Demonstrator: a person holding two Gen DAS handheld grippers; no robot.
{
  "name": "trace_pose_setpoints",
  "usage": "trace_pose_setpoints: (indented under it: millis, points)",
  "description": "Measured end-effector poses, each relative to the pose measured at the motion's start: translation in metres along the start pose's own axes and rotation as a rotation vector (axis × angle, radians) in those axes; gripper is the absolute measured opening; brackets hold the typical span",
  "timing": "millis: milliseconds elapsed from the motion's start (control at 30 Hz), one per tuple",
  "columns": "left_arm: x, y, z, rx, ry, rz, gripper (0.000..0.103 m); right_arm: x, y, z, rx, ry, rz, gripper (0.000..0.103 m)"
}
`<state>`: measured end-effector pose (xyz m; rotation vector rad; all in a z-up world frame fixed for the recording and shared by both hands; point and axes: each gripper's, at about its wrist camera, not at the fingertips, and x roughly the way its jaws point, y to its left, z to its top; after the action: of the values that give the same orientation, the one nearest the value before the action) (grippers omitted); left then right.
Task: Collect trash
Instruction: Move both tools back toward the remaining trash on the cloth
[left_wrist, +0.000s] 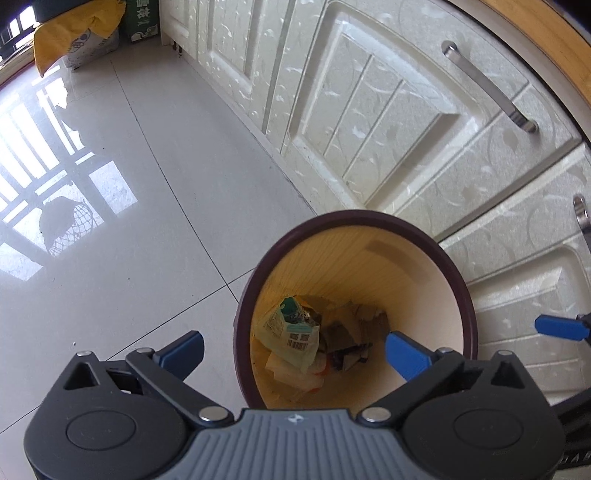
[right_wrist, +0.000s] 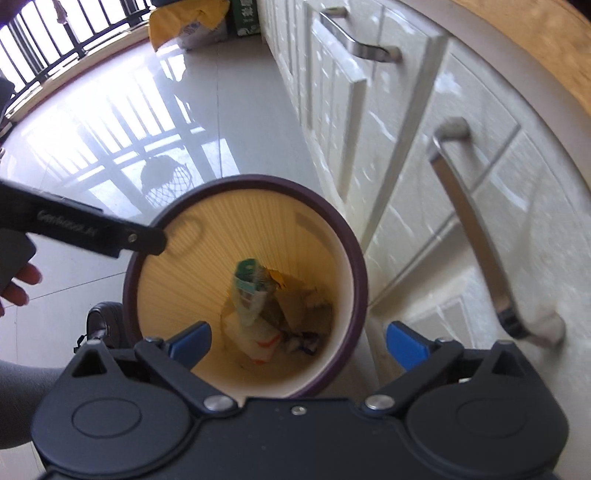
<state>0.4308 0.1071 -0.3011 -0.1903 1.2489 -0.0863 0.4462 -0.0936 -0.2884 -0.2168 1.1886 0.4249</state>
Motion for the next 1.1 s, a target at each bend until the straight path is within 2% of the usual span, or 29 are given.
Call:
trace_pose_setpoints:
  millis: [500, 1100]
  points:
    - [-0.037, 0.013, -0.036, 0.009, -0.007, 0.047, 0.103, -0.022, 0.002, -0.008, 0.028, -0.036, -0.004, 0.103]
    - [-0.074, -0.002, -0.071, -0.007, -0.061, 0.055, 0.103, -0.067, 0.001, -0.034, 0.069, -0.089, -0.038, 0.103]
